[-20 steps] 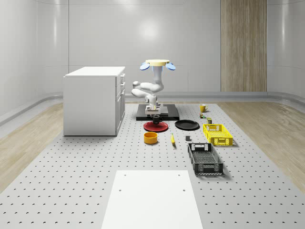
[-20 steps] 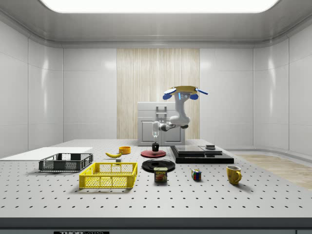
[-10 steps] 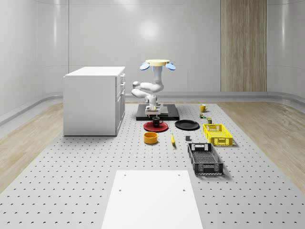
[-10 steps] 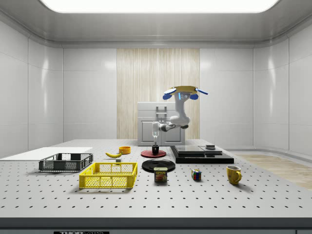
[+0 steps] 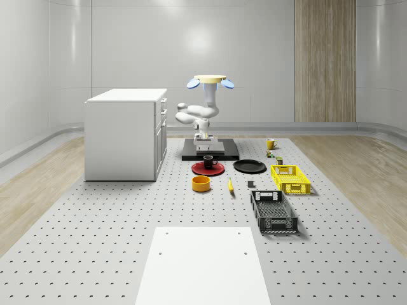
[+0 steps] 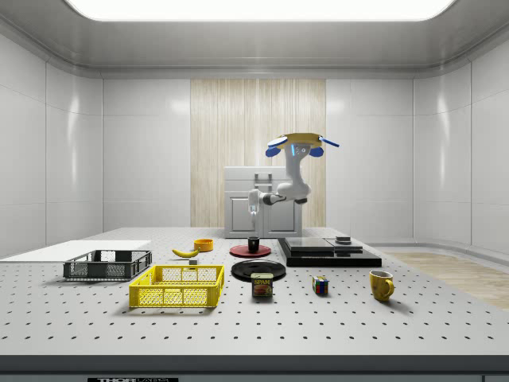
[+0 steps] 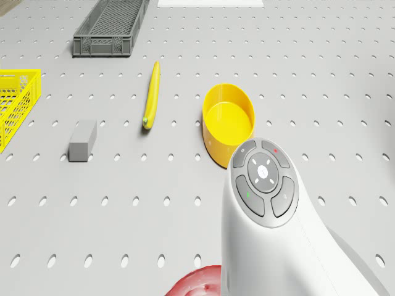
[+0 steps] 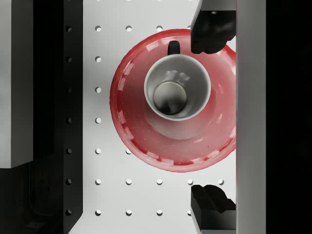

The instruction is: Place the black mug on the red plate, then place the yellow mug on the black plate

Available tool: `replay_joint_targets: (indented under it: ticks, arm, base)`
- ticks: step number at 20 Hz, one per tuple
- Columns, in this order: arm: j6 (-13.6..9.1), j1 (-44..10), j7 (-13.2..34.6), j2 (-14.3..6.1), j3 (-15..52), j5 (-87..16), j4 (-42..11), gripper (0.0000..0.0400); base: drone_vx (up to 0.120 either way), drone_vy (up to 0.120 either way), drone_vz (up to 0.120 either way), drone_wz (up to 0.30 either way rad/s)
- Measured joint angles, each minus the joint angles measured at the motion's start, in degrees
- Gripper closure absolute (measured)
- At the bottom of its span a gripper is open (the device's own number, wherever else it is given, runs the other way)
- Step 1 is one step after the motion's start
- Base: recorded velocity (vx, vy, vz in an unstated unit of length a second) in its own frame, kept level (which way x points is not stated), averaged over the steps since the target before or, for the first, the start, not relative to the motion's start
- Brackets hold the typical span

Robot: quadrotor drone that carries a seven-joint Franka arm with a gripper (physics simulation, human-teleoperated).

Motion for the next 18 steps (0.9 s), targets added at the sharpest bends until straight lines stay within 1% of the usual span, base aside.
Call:
replay_joint_targets:
  ticks: [1,15,18]
  arm:
    - [0.0,0.0,0.0,0.0,0.1,0.1,0.0,0.0002]
    - [0.0,0.0,0.0,-0.3,0.7,0.7,-0.1,0.0]
    - [0.1,0.0,0.1,-0.3,0.7,0.8,-0.1,0.0]
  base:
    - [0.0,0.12,0.08,0.0]
    - [0.0,0.12,0.0,0.0]
    - [-0.107,0.12,0.0,0.0]
